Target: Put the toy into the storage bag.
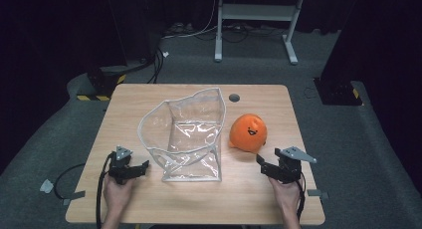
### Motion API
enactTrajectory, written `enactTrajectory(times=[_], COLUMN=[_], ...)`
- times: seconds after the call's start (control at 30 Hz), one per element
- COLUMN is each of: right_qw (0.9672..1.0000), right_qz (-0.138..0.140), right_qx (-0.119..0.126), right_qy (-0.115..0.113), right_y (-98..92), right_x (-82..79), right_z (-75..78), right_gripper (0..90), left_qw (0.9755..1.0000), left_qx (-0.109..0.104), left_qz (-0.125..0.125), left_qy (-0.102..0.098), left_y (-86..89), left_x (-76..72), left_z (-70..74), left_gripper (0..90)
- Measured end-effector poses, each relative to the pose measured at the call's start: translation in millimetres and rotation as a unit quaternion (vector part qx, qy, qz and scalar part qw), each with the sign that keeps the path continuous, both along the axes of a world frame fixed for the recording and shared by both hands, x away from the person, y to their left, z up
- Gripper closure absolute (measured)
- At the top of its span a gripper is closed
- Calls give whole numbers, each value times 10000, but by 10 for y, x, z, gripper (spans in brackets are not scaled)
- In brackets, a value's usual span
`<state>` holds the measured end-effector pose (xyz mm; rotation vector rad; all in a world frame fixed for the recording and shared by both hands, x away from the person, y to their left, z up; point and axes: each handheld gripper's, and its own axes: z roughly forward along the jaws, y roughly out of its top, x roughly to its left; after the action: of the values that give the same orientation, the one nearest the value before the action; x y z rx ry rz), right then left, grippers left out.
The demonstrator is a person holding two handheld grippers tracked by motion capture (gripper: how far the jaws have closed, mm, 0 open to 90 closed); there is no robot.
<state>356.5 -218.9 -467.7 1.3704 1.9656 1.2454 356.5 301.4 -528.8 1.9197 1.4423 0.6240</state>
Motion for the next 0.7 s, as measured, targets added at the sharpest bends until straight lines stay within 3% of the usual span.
enactTrajectory(times=[0.7], right_qw=[9999], right_qz=[-31], right_qx=[147], right_qy=[-45], right_y=[-40], right_x=[139], right_z=[100], right_gripper=[217], left_qw=[10000], left_qx=[-1], left_qz=[0], left_qy=[-1], left_y=[0], left_x=[0], left_z=[0], left_gripper=[170])
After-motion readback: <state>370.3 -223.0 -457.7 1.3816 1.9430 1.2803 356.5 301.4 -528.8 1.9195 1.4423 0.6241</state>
